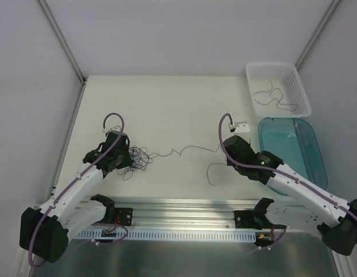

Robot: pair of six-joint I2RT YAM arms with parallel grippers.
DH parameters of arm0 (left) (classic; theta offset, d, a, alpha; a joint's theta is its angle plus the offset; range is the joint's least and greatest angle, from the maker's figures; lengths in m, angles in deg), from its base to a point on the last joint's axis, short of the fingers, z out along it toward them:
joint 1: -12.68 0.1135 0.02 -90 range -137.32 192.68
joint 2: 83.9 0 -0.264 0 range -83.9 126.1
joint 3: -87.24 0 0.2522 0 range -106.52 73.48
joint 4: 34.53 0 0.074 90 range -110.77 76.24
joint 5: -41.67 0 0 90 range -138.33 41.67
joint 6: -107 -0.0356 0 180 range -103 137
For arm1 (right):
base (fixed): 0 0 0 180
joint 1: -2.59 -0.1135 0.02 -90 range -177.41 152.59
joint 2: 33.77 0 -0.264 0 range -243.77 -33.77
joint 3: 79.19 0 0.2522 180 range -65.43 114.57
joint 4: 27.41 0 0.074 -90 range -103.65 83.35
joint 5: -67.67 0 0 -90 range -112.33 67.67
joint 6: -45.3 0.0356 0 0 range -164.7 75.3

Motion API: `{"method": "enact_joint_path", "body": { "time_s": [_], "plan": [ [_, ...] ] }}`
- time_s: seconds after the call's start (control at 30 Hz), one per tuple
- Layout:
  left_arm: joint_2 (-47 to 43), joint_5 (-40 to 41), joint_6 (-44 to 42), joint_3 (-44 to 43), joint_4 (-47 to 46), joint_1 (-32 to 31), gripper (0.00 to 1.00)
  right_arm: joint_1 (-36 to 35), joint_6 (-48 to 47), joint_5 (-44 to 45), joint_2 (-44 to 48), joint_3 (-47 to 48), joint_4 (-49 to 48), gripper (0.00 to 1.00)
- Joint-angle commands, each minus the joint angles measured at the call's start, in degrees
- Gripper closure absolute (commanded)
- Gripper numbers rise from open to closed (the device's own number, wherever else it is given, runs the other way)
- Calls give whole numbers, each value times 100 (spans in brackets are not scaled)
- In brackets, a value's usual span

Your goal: Untangle the cables

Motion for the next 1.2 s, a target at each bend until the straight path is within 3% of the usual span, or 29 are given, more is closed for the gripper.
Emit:
{"method": "enact_joint_path", "body": {
  "time_s": [0.0, 0.17, 0.3, 0.5, 0.83, 1.07, 1.17],
  "plan": [
    [-102, -251, -165, -55, 158, 58, 97, -48, 291, -344, -222, 268, -423, 56],
    [-190, -444, -244, -72, 166, 58, 96, -374, -974, -1645, -810, 750, -1154, 38],
    [-269, -515, -244, -37, 158, 58, 96, -375, -1712, -2900, -1434, 953, -1961, 35],
    [-340, -576, -226, 6, 158, 49, 96, -366, -2603, -3888, -3095, 1805, -2306, 22],
    [-340, -620, -217, -2, 158, 49, 96, -260, -3209, -4091, -5134, 2711, -2833, 24],
    [-278, -647, -217, -2, 158, 49, 96, -146, -3262, -3835, -5680, 2931, -3220, 30],
    [-261, -629, -209, -11, 158, 49, 96, -41, -3183, -3914, -5760, 2958, -3326, 39]
  ]
}}
